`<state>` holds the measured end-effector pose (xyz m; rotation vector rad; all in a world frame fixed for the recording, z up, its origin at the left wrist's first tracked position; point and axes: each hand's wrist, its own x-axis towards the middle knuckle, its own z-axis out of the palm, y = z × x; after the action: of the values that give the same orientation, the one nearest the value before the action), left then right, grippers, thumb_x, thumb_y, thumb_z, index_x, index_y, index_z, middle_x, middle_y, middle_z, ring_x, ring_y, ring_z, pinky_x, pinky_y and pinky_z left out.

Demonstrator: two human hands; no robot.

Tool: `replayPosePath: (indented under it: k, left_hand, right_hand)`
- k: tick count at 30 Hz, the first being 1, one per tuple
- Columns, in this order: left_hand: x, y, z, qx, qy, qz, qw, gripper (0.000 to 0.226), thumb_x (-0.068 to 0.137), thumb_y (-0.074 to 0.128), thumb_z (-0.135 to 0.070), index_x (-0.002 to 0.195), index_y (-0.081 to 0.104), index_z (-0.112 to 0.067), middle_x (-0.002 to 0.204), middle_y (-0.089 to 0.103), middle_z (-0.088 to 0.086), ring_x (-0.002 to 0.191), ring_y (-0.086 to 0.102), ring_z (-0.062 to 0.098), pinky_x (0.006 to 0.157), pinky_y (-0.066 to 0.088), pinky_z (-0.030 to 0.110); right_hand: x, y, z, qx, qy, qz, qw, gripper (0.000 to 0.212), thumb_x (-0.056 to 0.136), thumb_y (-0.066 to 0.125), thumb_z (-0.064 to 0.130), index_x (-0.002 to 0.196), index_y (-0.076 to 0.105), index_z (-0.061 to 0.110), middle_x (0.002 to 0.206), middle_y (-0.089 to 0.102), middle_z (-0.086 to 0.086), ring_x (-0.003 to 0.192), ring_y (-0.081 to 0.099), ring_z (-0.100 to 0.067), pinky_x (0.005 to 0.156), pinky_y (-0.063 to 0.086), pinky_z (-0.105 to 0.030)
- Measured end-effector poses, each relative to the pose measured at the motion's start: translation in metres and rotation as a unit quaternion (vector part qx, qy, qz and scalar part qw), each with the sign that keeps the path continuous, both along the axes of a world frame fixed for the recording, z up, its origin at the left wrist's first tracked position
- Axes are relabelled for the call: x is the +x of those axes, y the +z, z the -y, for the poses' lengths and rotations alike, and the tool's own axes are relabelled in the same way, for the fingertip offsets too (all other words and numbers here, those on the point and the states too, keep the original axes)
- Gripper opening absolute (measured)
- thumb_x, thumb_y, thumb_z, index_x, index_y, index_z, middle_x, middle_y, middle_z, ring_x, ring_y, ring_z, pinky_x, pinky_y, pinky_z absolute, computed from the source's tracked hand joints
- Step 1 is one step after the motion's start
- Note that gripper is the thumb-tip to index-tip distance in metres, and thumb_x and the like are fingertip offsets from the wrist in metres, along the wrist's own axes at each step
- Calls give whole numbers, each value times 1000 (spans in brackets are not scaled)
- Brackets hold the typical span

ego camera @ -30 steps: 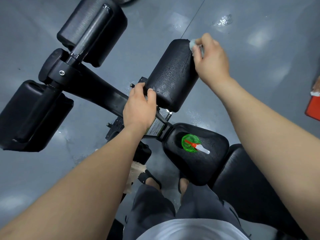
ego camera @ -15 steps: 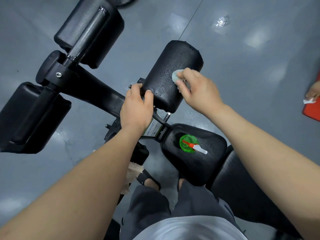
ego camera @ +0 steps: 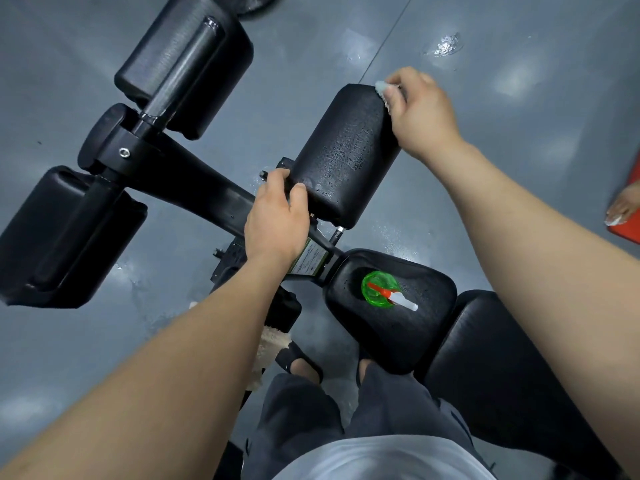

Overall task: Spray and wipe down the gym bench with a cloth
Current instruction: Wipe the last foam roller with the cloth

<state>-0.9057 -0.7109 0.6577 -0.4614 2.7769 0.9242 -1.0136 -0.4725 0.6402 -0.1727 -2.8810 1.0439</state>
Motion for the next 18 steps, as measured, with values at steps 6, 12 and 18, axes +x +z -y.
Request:
replayPosePath:
  k: [6, 12, 18]
  left_hand:
    - [-1, 0, -1, -15, -5, -3, 1000, 40, 106, 29, -38, 141, 47, -34, 141, 55, -3, 120, 55, 20, 95, 39, 34]
    - [-2, -4, 0, -16, -4, 0, 1000, 42, 104, 29, -38, 140, 50, -32, 139, 57, -3, 123, 54, 20, 98, 39, 35]
    - [-3, -3, -1, -17, 1, 5, 1000, 43, 103, 28, -39, 140, 50, -34, 139, 57, -5, 123, 53, 19, 103, 40, 38]
  right_hand:
    - [24, -11, -2, -57, -49, 16, 997, 28, 104, 38, 37, 118, 52, 18, 108, 52, 0, 96, 60, -32, 82, 53, -50]
    - [17, 3, 15, -33, -15, -26, 999, 27, 102, 46, 36, 119, 59, 21, 116, 59, -8, 100, 60, -29, 86, 48, -38]
    - [37, 1, 27, -47, 3, -35, 998, 23, 99, 50, 36, 111, 63, 22, 111, 63, 0, 95, 59, -20, 84, 47, -34]
